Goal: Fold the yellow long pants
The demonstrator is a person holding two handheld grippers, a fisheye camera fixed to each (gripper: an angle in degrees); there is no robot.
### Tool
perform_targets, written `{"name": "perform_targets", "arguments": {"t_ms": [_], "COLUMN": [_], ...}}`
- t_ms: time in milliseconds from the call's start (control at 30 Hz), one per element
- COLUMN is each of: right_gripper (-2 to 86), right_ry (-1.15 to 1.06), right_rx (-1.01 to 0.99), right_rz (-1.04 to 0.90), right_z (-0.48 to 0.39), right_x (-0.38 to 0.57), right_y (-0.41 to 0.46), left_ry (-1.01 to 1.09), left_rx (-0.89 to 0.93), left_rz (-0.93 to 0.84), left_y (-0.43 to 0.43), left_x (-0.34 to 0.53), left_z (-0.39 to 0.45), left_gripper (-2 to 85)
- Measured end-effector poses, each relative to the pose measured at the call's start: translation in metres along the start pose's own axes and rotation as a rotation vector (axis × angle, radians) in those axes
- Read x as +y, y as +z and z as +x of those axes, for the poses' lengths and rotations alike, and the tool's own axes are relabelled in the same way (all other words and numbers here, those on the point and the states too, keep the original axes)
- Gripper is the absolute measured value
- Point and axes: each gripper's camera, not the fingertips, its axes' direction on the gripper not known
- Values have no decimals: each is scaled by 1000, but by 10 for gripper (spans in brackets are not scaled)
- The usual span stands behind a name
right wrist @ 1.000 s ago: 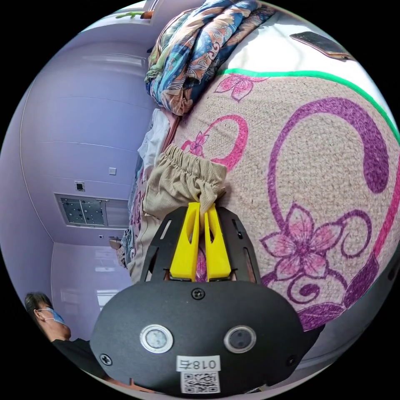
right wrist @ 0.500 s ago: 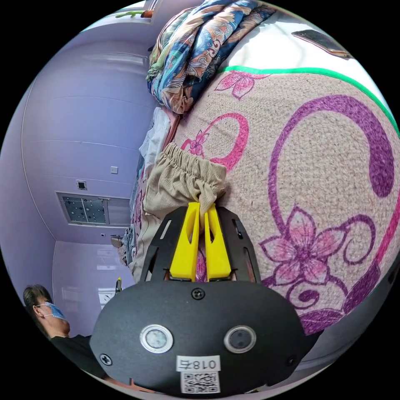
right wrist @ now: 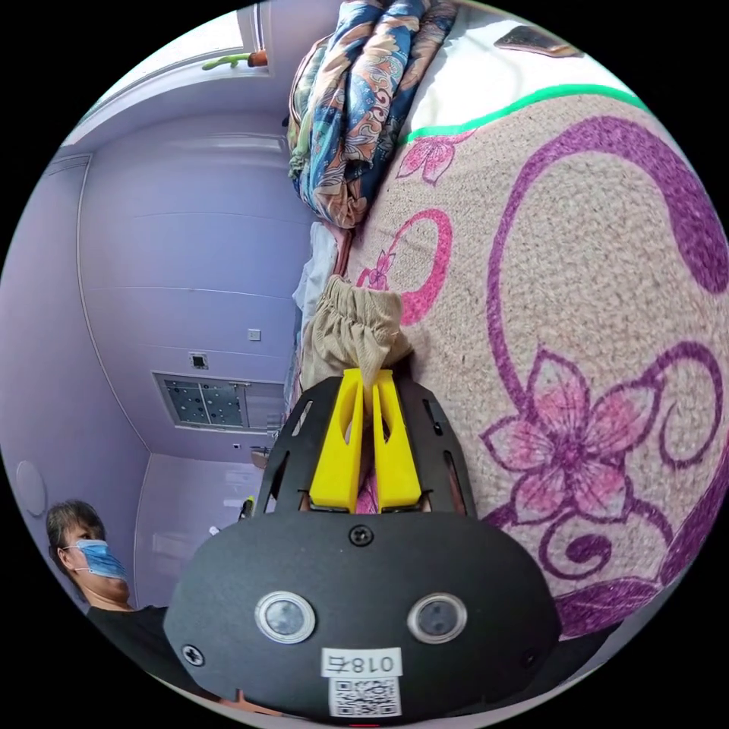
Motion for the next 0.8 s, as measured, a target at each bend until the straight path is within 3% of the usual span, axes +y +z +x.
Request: {"name": "perform_targets", "arguments": {"t_ms": [33, 133, 233, 300, 333, 467, 667, 800], "right_gripper": [8, 8, 8, 8, 8, 8, 8, 8], "right_ry": [1, 16, 49, 57, 55, 26, 10, -129], "right_rx": [-7, -59, -113, -126, -125, -141, -184, -181], "right_rz": [4, 26, 52, 63, 61, 42, 77, 78], "right_z": [-1, -4, -9, -18, -21, -47, -94, -169], "right_x": [2, 12, 25, 35, 38, 51, 78, 101], "right_y": [-1, -4, -7, -9, -9, -11, -7, 13], "left_ry": [91, 304, 387, 388, 375, 270, 108, 160], "left_rx": [135, 301, 294, 270, 245, 306, 486, 692], "left_rz": [-51, -201, -316, -431, -504, -486, -116, -334], "left_y": [24, 98, 175, 228, 257, 261, 110, 85], "left_x": [-10, -14, -23, -32, -36, -60, -2, 116], "left_z": [85, 286, 404, 440, 452, 437, 342, 332], "left_gripper": [-7, -9, -10, -10, -10, -10, -10, -10]}}
